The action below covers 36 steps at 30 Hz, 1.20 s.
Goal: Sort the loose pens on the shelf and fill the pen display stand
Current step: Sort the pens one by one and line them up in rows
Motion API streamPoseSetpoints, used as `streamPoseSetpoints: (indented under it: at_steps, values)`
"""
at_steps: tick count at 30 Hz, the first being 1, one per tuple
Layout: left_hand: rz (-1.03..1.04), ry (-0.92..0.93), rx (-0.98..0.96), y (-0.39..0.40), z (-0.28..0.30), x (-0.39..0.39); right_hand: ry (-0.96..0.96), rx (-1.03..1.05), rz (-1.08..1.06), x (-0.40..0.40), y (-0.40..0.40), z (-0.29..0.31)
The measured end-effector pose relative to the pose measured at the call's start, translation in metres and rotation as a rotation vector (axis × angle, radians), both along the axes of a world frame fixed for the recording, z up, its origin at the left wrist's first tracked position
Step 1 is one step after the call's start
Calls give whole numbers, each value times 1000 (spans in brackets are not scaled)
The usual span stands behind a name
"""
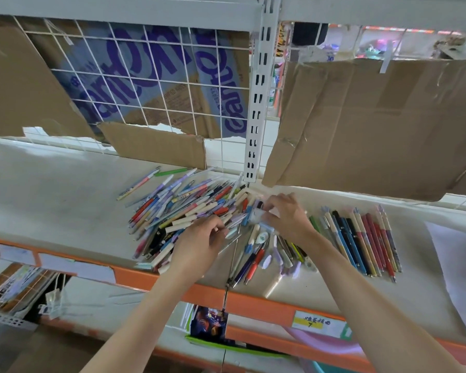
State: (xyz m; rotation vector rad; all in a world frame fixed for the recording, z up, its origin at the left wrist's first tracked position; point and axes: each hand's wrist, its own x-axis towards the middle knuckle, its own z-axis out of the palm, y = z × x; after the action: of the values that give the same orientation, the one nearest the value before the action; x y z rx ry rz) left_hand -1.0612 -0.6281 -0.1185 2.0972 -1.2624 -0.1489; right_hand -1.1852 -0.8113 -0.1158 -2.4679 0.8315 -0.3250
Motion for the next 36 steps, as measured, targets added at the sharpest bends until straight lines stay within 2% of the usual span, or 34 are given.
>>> streamPoseSetpoints:
  at_steps: [3, 8, 12, 16, 18, 21, 24, 26, 28, 33, 36]
  values:
    - [-7, 12, -3, 3, 1, 0, -166, 154, 79, -6, 6, 6]
    - [-7, 4, -19, -1, 2, 0, -255, 240, 67, -11, 9, 11]
    - [-4, 3, -19, -2, 2, 1, -275, 315, 33, -15, 10, 13]
    - [-29, -16, -15, -3, 4, -1, -221, 254, 99, -13, 13, 14]
    - [-54, 11, -17, -4, 6, -3, -229, 290, 116, -11, 15, 15]
    - [-77, 142, -20, -6, 9, -5, -429, 628, 69, -11, 21, 15]
    - [-90, 409, 16, -10, 10, -8, -629, 1009, -11, -11, 29, 15]
    - [-88, 670, 22, -12, 11, -11, -697, 1115, -23, -11, 33, 16]
    - [-44, 773, 5, -15, 10, -13, -734, 1111, -47, -8, 39, 18]
    - [52, 451, -1, -30, 4, -30, -831, 1140, -249, -2, 50, 16]
    - [-10, 467, 9, -34, 7, -29, -832, 1127, -284, -2, 51, 19]
